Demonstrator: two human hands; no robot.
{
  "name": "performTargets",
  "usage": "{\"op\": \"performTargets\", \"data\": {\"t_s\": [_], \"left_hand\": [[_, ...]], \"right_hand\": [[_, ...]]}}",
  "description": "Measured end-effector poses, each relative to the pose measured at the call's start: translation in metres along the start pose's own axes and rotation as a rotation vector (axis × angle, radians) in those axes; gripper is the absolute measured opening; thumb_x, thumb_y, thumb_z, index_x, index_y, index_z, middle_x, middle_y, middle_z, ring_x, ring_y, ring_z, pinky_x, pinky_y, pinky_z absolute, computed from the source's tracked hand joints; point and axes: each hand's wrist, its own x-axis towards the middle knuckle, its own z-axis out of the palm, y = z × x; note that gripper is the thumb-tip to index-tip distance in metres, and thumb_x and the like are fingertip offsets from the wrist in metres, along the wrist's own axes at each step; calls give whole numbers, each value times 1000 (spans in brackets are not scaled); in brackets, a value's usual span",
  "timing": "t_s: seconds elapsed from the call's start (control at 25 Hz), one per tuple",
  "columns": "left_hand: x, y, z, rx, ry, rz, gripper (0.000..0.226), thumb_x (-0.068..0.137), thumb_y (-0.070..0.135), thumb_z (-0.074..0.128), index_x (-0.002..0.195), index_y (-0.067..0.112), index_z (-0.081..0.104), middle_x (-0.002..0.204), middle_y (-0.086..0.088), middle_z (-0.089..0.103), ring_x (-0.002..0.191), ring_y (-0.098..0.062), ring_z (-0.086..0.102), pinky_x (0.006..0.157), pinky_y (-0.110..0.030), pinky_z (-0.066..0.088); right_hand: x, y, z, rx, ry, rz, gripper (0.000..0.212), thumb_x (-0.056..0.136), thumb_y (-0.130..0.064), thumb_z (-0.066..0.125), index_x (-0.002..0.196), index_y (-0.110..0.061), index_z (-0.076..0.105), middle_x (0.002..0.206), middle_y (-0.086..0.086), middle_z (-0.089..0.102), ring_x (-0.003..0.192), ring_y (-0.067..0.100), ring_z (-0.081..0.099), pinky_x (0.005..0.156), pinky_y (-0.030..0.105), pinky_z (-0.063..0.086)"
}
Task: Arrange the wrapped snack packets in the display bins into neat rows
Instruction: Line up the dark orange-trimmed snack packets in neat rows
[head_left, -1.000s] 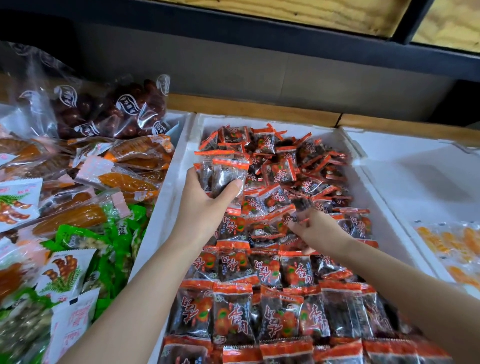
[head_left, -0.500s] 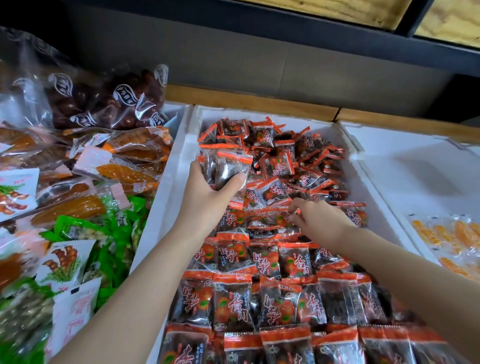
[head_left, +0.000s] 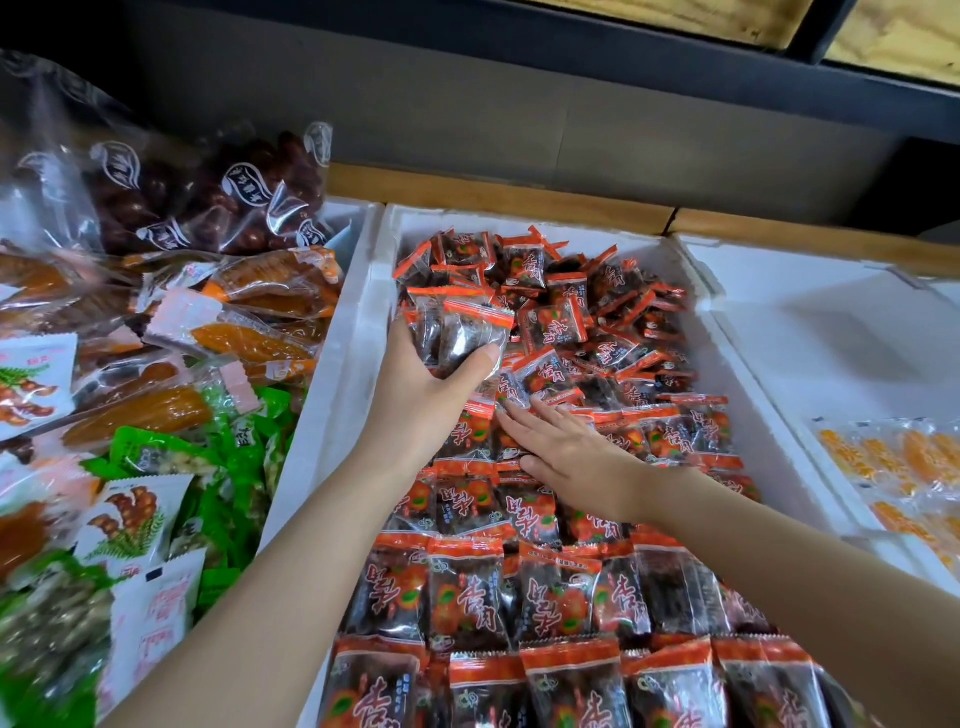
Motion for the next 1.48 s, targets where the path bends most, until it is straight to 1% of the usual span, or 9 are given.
{"op": "performTargets", "data": {"t_s": [0.16,0.28,0.44,0.6,0.76,0.96,1.08,1.24,1.48], "left_hand": [[-4,-2,4,58,-77,-20,62,80,42,70,133,26,44,123,12,58,113,-7,54,98,-29,43],[-10,2,7,109,-195,-32,56,81,43,69,130,28,45,112,21,56,100,7,51,82,-13,40],[-22,11,19,221,-347,-32,82,67,64,71,133,24,43,126,13,57,117,-8,53,101,-32,42],[-53,31,44,107,-450,-50,38,79,56,66,110,39,49,109,25,59,101,11,56,86,-7,43],[-82,40,64,-198,-577,-321,79,72,74,39,139,33,43,141,14,47,127,-9,49,108,-43,40],[-107,47,82,-341,-415,-358,24,93,41,52,114,34,60,118,10,67,108,-12,63,94,-40,51],[-107,51,88,-367,-345,-295,26,92,43,52,118,42,54,118,25,55,122,-7,50,107,-45,38],[-107,47,96,-341,-327,-298,84,76,64,58,148,34,27,151,18,31,138,-9,32,111,-50,33],[-115,42,106,-330,-351,-323,75,90,48,51,152,31,12,154,18,18,140,-5,21,117,-47,22]], "right_hand": [[-11,-7,-10,78,90,42,59,100,-46,22,150,-27,-1,157,-5,-17,143,12,-18,117,34,-7],[-38,-26,-31,554,425,92,52,100,-35,34,149,-28,17,152,-9,24,135,0,25,110,19,23],[-81,-36,-49,1185,482,166,42,96,-23,49,136,-20,38,115,0,60,99,9,64,84,23,54],[-117,-30,-51,1331,450,260,28,89,-17,59,107,3,53,96,20,66,84,19,68,71,26,58],[-151,-25,-49,1412,430,284,26,88,-23,61,95,2,57,81,7,63,75,14,64,71,26,57],[-187,-4,-51,1510,474,356,19,90,-17,57,91,1,56,81,13,58,75,20,62,81,31,57],[-199,25,-44,1085,594,532,15,90,-24,59,96,-12,52,75,5,60,67,17,60,66,27,53],[-200,41,-11,492,357,621,21,96,-8,47,117,-8,41,72,0,54,56,9,50,46,16,40],[-200,35,11,108,363,451,53,92,-2,46,138,-26,35,139,-2,38,124,21,43,100,35,42]]}}
